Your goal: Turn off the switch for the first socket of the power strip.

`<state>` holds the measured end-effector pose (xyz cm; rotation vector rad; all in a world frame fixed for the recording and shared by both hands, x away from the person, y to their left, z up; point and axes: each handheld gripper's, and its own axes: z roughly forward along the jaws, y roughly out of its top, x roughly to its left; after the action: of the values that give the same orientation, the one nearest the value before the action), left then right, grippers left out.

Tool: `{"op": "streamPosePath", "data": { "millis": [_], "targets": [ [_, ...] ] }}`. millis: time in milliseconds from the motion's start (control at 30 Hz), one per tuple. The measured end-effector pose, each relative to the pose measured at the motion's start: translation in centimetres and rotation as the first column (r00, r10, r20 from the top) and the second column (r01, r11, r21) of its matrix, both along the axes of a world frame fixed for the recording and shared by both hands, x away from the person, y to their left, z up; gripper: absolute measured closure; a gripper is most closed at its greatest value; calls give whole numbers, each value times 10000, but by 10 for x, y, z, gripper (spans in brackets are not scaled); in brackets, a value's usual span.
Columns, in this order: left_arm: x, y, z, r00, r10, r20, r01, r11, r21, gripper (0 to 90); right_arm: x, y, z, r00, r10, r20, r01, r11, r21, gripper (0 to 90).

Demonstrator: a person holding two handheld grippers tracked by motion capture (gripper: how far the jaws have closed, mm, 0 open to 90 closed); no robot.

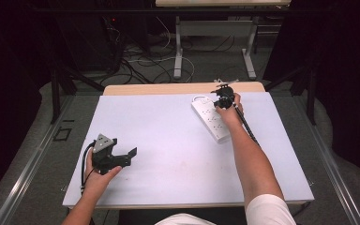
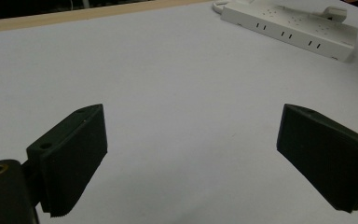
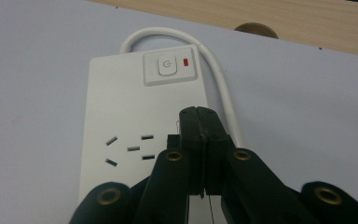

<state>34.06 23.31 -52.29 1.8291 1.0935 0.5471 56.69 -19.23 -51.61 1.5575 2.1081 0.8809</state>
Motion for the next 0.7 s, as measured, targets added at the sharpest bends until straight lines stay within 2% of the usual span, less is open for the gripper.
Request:
{"op": "streamPosePath", "data": {
  "millis": [433, 667, 700],
  "targets": [
    [0, 0, 0, 10000, -4, 35, 4, 10000, -15, 89, 1, -1, -6, 9994, -188, -274, 179, 9993, -325, 900],
    [0, 0, 0, 10000, -11, 7, 11, 10000, 5, 90, 2, -3, -6, 9989, -243, -392, 232, 9993, -280, 900],
    [0, 0, 0, 10000, -17, 9, 17, 10000, 7, 90, 2, -3, -7, 9994, -232, -269, 227, 9996, -166, 900]
  ]
}}
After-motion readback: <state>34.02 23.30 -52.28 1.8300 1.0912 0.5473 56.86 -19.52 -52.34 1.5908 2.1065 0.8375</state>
